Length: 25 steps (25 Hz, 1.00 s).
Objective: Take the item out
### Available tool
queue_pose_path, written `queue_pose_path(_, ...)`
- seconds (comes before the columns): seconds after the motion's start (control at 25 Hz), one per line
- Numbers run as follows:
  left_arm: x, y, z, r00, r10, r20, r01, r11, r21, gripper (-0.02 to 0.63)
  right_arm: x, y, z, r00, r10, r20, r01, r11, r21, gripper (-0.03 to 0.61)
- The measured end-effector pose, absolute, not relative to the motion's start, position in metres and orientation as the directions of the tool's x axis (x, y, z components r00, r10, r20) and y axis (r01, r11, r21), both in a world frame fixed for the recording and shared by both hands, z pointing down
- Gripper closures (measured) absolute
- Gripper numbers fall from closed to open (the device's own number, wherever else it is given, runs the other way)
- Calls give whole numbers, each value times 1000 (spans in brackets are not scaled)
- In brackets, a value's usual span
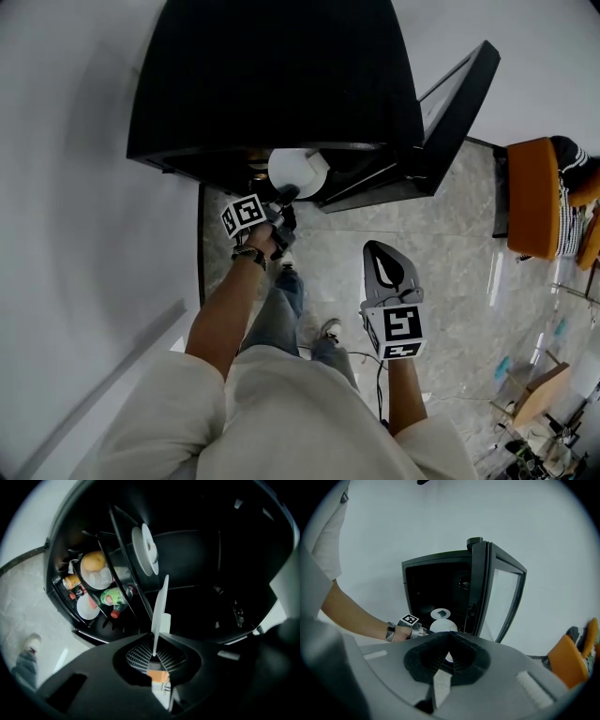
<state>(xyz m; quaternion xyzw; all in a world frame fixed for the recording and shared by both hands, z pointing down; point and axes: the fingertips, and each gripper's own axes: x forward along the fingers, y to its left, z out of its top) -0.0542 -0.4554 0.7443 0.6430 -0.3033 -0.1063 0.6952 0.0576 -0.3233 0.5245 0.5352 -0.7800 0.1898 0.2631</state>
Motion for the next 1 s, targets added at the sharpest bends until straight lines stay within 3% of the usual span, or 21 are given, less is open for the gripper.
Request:
queue_pose_path(0.24,-61,-451,739,768,-591,246,-147,212,966,598,53,-314,519,-301,-748,592,-928,371,-2,572)
queue_pose_path(1.0,-45,-365,639,756,-642,126,-8,184,983,598,73,-274,486,-291,-805,517,-934,356,28,572)
